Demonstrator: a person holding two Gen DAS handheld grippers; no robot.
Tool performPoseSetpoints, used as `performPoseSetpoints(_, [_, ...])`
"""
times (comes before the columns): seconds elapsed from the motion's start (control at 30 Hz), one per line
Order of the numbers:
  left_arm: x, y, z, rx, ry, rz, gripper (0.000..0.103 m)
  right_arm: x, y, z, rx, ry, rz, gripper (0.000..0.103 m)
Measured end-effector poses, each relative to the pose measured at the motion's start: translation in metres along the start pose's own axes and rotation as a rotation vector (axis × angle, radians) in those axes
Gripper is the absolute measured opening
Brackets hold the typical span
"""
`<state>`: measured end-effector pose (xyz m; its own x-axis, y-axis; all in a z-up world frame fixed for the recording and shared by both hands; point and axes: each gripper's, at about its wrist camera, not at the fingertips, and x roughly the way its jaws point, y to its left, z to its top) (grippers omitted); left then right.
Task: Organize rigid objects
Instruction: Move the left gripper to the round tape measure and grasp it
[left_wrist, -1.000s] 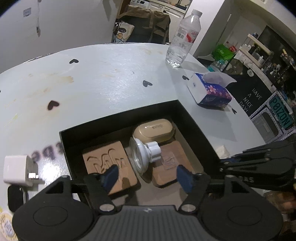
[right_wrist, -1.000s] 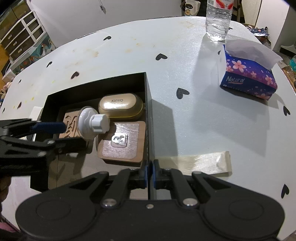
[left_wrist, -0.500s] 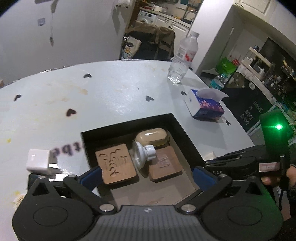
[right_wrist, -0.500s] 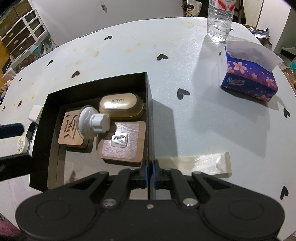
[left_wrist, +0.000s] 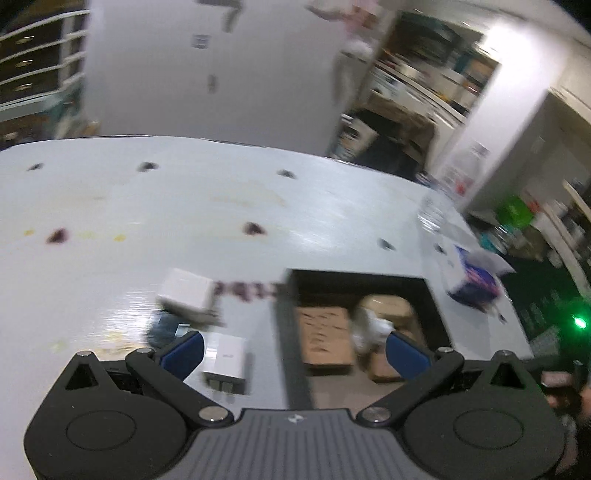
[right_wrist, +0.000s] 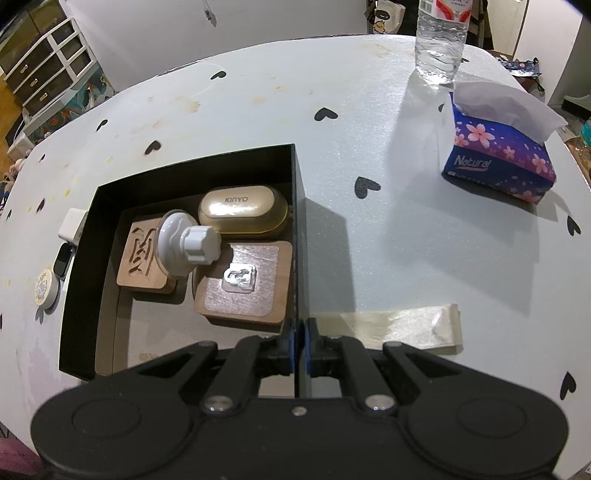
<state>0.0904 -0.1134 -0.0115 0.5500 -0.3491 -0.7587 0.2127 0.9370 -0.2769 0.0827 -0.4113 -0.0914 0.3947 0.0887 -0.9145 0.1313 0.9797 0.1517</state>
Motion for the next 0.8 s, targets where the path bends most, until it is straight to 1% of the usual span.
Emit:
performPoseSetpoints(0.07, [-0.001,0.012,-0.001,-0.03,-0.007,0.053,0.103,0.0,0.0,0.0,-0.001,0.0,-0.001,0.006])
performPoseSetpoints(0.2, [0.001,0.042,-0.006,-0.104,-0.027,0.134,0.103,0.0,0.001,0.0,-0.001,-0.001,-0.001,0.006])
performPoseSetpoints(0.27, [0.004,0.056,-0.011,-0.124,-0.026,0.175,0.103,0.0,0.001,0.0,0.001,-0.001,-0.001,0.006])
performPoseSetpoints(0.33, [0.008,0.07,-0.016,-0.149,-0.02,0.207,0.103,0.0,0.002,0.0,0.001,-0.001,-0.002,0.006])
performPoseSetpoints(0.4, [0.012,0.083,-0.021,-0.199,-0.013,0.225,0.103,0.0,0.001,0.0,0.0,-0.001,-0.003,0.006])
performPoseSetpoints(0.47, [0.018,0.095,-0.026,-0.243,-0.008,0.252,0.099,0.0,0.001,0.0,0.0,-0.002,-0.004,0.006])
performPoseSetpoints(0.53, [0.023,0.101,-0.03,-0.248,0.002,0.287,0.085,0.0,0.001,-0.001,0.001,-0.003,-0.006,0.006])
performPoseSetpoints(0.57, [0.026,0.103,-0.032,-0.25,0.012,0.291,0.083,0.0,0.001,-0.001,0.001,-0.004,-0.007,0.006])
performPoseSetpoints(0.63, [0.032,0.106,-0.035,-0.258,0.026,0.286,0.073,0.0,0.002,-0.001,0.001,-0.004,-0.009,0.006])
performPoseSetpoints(0.7, [0.037,0.106,-0.037,-0.248,0.034,0.282,0.07,0.0,0.002,-0.001,0.002,-0.005,-0.012,0.006])
performPoseSetpoints(0.8, [0.046,0.102,-0.039,-0.217,0.036,0.296,0.07,0.0,0.003,-0.001,0.003,-0.006,-0.017,0.006])
